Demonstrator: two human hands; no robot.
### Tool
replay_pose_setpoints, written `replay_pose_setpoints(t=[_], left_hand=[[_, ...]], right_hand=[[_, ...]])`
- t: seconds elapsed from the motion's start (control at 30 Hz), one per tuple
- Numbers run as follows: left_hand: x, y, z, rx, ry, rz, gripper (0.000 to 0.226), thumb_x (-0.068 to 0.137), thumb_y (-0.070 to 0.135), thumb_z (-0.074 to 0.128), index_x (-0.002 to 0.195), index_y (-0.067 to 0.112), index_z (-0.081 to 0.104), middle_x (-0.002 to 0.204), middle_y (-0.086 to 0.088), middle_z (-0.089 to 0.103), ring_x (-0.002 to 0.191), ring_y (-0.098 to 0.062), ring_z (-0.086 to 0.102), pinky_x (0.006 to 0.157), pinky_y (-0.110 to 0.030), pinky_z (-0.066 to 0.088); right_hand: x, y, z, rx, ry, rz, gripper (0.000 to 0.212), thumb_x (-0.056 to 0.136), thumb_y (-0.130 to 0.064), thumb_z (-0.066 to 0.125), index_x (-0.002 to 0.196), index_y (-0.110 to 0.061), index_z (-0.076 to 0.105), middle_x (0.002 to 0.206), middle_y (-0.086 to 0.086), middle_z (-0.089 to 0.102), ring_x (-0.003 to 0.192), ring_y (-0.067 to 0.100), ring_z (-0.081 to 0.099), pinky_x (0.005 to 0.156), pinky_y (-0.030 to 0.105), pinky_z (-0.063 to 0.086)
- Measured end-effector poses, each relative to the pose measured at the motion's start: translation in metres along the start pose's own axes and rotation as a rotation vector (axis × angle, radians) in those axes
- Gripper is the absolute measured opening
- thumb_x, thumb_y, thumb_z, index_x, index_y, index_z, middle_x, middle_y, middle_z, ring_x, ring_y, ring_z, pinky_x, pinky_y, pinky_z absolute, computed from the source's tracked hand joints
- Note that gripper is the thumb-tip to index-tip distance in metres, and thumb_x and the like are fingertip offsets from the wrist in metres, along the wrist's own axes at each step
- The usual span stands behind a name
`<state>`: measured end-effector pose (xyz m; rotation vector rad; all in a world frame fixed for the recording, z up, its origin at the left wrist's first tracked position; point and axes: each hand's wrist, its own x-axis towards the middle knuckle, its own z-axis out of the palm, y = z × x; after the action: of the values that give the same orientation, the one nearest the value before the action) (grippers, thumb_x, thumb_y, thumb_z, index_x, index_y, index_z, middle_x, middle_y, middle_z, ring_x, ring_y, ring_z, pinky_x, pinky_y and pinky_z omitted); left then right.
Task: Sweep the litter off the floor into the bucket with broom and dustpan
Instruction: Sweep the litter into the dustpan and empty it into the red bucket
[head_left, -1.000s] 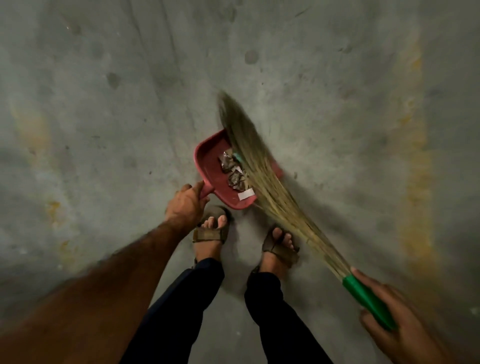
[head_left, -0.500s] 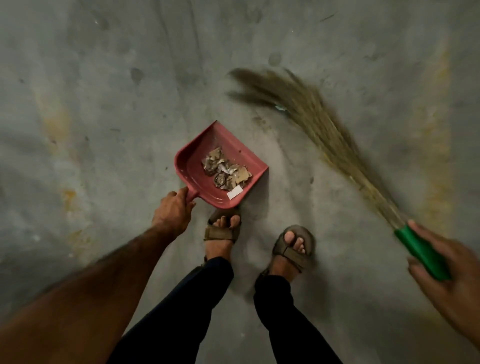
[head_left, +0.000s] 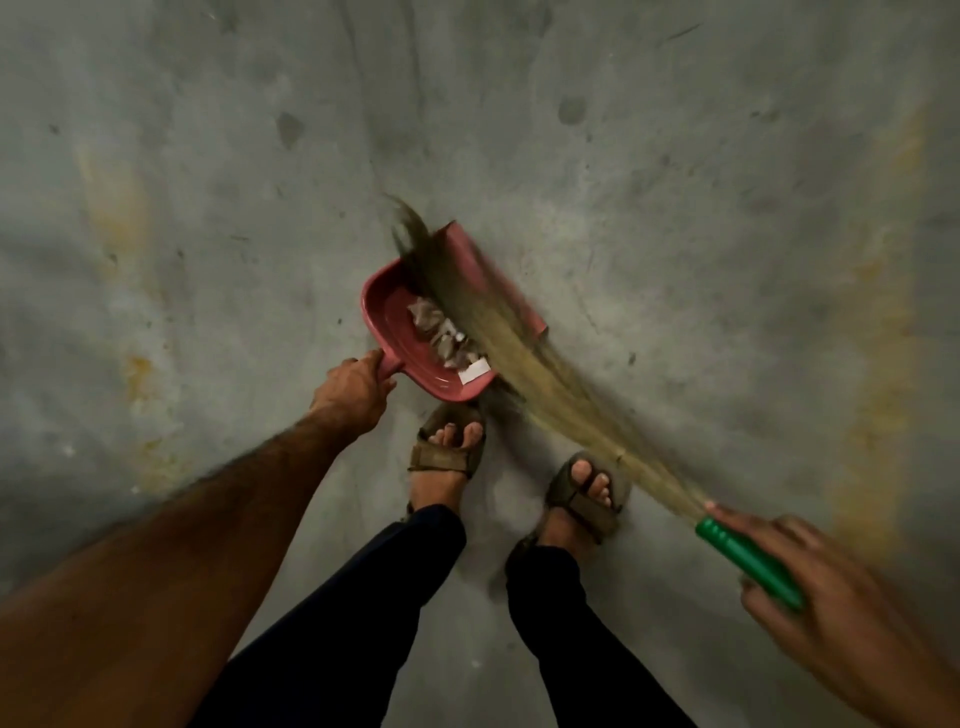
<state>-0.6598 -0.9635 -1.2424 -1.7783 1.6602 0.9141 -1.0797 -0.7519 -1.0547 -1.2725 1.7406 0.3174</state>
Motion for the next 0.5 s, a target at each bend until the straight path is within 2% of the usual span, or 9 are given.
replay_pose_setpoints(t=[0.1,0.17,0.23,0.27,0.3,0.37,0.4,0.43,0.5], left_hand=[[-0.017,0.0,0.0,-0.068,-0.015,0.014,0.046,0.095,0.036,0.055,0.136,0.017,0.045,0.121,-0.017,0.061,0.108,-0.036,0.058,0.091,-0.044,0.048],[-0.038,0.0,-0.003,-0.119,-0.032,0.027,0.046,0.095,0.034,0.055,0.136,0.015,0.045,0.122,-0.016,0.062,0.108,-0.035,0.058,0.09,-0.043,0.047],[-0.066,0.003,-0.011,-0.175,-0.024,0.067,0.044,0.096,0.031,0.055,0.134,0.012,0.047,0.122,-0.017,0.063,0.108,-0.035,0.06,0.089,-0.042,0.048],[-0.082,0.006,-0.017,-0.194,-0.008,0.094,0.043,0.096,0.029,0.056,0.133,0.01,0.048,0.121,-0.017,0.063,0.108,-0.036,0.06,0.089,-0.042,0.048],[-0.098,0.011,-0.024,-0.2,0.009,0.121,0.042,0.096,0.027,0.056,0.133,0.009,0.048,0.121,-0.018,0.063,0.109,-0.036,0.059,0.089,-0.042,0.047],[-0.134,0.023,-0.046,-0.198,0.044,0.168,0.043,0.096,0.027,0.056,0.134,0.008,0.048,0.123,-0.019,0.062,0.11,-0.037,0.058,0.09,-0.04,0.044],[-0.151,0.031,-0.058,-0.206,0.054,0.177,0.044,0.097,0.028,0.055,0.135,0.008,0.047,0.124,-0.019,0.061,0.111,-0.036,0.058,0.09,-0.04,0.044],[-0.168,0.037,-0.07,-0.216,0.058,0.18,0.044,0.097,0.029,0.054,0.135,0.009,0.047,0.124,-0.018,0.061,0.11,-0.035,0.058,0.09,-0.04,0.045],[-0.2,0.051,-0.098,-0.218,0.062,0.184,0.044,0.098,0.032,0.052,0.136,0.011,0.046,0.125,-0.017,0.06,0.11,-0.034,0.058,0.089,-0.04,0.045]], right_hand=[[-0.041,-0.011,0.0,0.148,0.021,0.081,0.082,0.071,-0.023,0.079,0.134,-0.062,0.044,0.115,-0.022,0.058,0.09,-0.005,0.063,0.074,0.018,0.05],[-0.076,-0.018,-0.005,0.299,0.025,0.121,0.074,0.071,-0.012,0.082,0.128,-0.051,0.057,0.112,-0.023,0.065,0.087,-0.007,0.066,0.073,0.012,0.048],[-0.107,-0.025,-0.013,0.576,-0.075,0.184,0.063,0.067,-0.01,0.089,0.121,-0.035,0.068,0.097,-0.009,0.073,0.07,0.014,0.07,0.061,0.013,0.049],[-0.121,-0.027,-0.026,0.69,-0.192,0.203,0.063,0.055,-0.031,0.096,0.114,-0.033,0.072,0.096,0.0,0.072,0.069,0.023,0.069,0.058,0.014,0.049],[-0.145,-0.016,-0.026,0.726,-0.139,0.291,0.08,0.031,-0.063,0.093,0.104,-0.035,0.073,0.103,0.008,0.069,0.071,0.022,0.066,0.057,0.011,0.048],[-0.172,0.005,-0.012,0.751,-0.002,0.395,0.106,0.008,-0.097,0.062,0.095,-0.036,0.066,0.107,0.011,0.062,0.074,0.006,0.061,0.064,0.005,0.047],[-0.183,0.004,-0.01,0.639,0.039,0.395,0.102,0.017,-0.103,0.053,0.095,-0.038,0.065,0.102,0.01,0.064,0.075,0.001,0.059,0.069,0.004,0.046],[-0.194,-0.002,-0.014,0.478,0.046,0.388,0.081,0.036,-0.099,0.056,0.096,-0.046,0.063,0.096,0.007,0.067,0.078,-0.007,0.058,0.075,0.004,0.043],[-0.231,-0.029,-0.034,0.371,0.143,0.464,0.039,0.057,-0.075,0.067,0.086,-0.052,0.059,0.082,0.002,0.07,0.076,-0.024,0.054,0.081,0.0,0.038]])
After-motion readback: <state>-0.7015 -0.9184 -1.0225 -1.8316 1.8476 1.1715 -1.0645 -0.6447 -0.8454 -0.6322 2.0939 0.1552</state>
